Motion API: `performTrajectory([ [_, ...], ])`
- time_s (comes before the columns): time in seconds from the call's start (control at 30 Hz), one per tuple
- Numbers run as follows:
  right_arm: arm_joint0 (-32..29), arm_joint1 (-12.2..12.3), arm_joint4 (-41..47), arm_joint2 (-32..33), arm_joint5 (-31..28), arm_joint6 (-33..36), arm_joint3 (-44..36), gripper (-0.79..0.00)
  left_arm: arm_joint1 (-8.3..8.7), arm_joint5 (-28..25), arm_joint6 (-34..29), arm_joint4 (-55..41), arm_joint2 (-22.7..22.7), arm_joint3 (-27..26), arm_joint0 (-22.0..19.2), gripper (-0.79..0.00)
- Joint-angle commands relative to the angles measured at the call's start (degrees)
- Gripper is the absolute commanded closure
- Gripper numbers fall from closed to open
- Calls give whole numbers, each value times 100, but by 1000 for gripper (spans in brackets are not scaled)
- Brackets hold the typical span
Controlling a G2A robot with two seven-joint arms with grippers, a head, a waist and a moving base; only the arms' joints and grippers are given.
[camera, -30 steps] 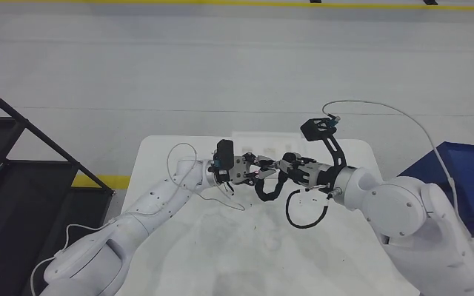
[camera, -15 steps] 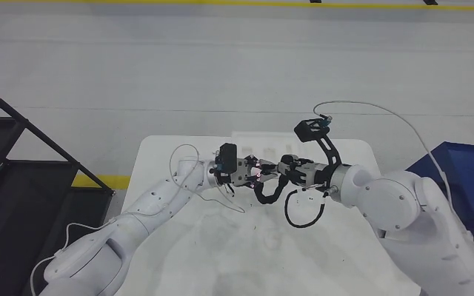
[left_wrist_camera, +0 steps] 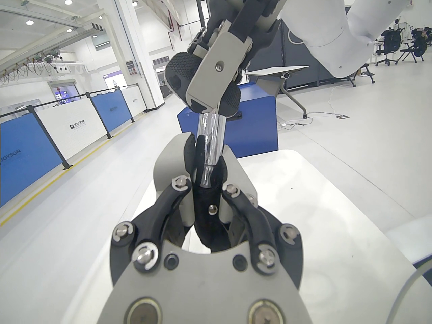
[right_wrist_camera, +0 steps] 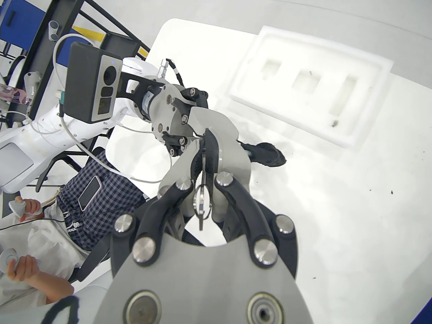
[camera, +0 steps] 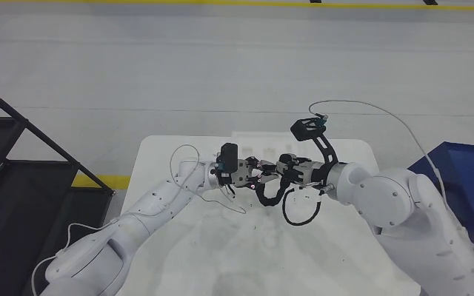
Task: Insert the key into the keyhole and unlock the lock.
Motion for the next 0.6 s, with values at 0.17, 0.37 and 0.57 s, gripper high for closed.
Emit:
performTrajectory([
  [0.17, 1, -18, 73, 22, -106, -187, 152, -249, -22, -78, -78, -158, 29, 54, -6, 0],
  [0.37, -35, -18, 12, 122, -325, -484, 303, -240, -33, -94, -94, -171, 10, 270, -41, 0],
  [0.57, -263, 47, -123, 417, -1009, -632, 427, -329, 20, -282, -282, -134, -35, 346, -109, 0],
])
